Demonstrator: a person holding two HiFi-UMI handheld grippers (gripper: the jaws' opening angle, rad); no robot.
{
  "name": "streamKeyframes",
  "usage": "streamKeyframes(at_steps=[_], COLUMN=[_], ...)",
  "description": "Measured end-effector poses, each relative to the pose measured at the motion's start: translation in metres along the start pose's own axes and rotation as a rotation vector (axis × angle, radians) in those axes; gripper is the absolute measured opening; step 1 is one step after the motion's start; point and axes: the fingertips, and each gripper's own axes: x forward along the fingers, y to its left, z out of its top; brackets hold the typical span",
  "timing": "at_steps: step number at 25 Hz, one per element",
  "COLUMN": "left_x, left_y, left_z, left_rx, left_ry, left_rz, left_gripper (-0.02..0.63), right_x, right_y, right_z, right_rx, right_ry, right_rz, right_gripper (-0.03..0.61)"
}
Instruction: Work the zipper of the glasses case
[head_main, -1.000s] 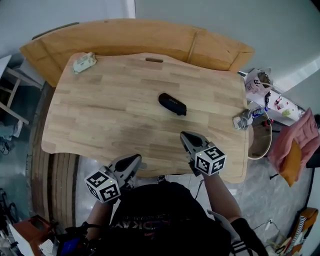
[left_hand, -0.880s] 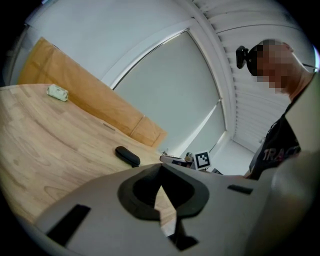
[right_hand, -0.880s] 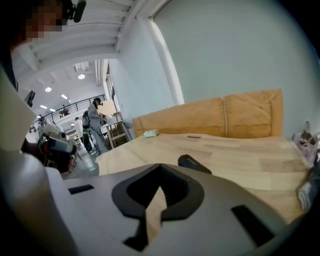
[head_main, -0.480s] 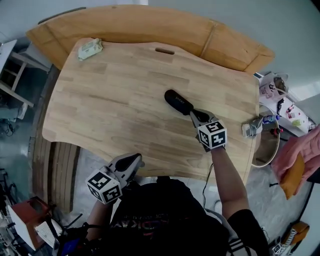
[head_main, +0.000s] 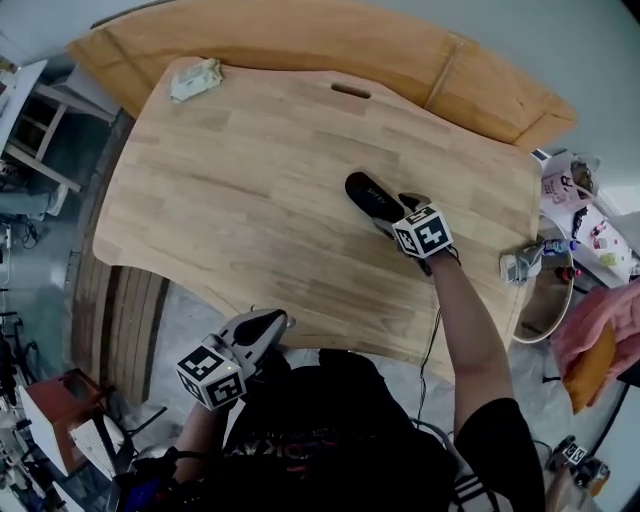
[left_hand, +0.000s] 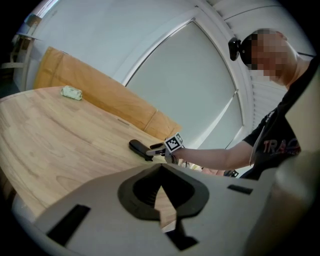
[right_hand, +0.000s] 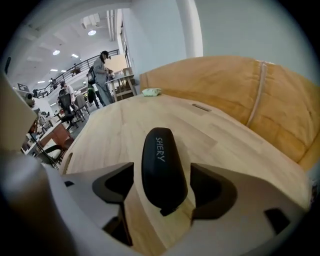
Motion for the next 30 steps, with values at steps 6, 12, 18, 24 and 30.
streamKeyframes(at_steps=[6, 12, 18, 24, 30], left_x=[-0.01, -0.015, -0.024, -0.031, -0.034], left_y=[0.004, 0.003, 0.004, 0.008, 0.007], left_z=[-0.007, -0.01, -0.01, -0.01, -0.01], left_rx=[-0.045, -0.064, -0.094, -0.097, -0.089], left_ry=[-0.005, 0.001, -0.013, -0.021, -0.037], left_rz=[0.031, 0.047, 0.058, 0.065, 0.042], left_gripper=[0.003, 0.003, 0.003, 0.003, 0.003], right_x=[0.025, 0.04, 0.041, 0.03, 0.006], right_y=[-0.004, -0.003, -0.007, -0.006, 0.008], right_z=[-0.002, -0.01, -0.012, 0.001, 0.029], right_rx=[-0.085, -0.148, -0.184, -0.072, 0.154], right_ry=[0.1, 0.171, 0.191, 0.113, -0.051], right_rz=[0.027, 0.035, -0.003, 0.014, 0.123], right_gripper=[0.359, 0.359, 0.357, 0.344, 0.334])
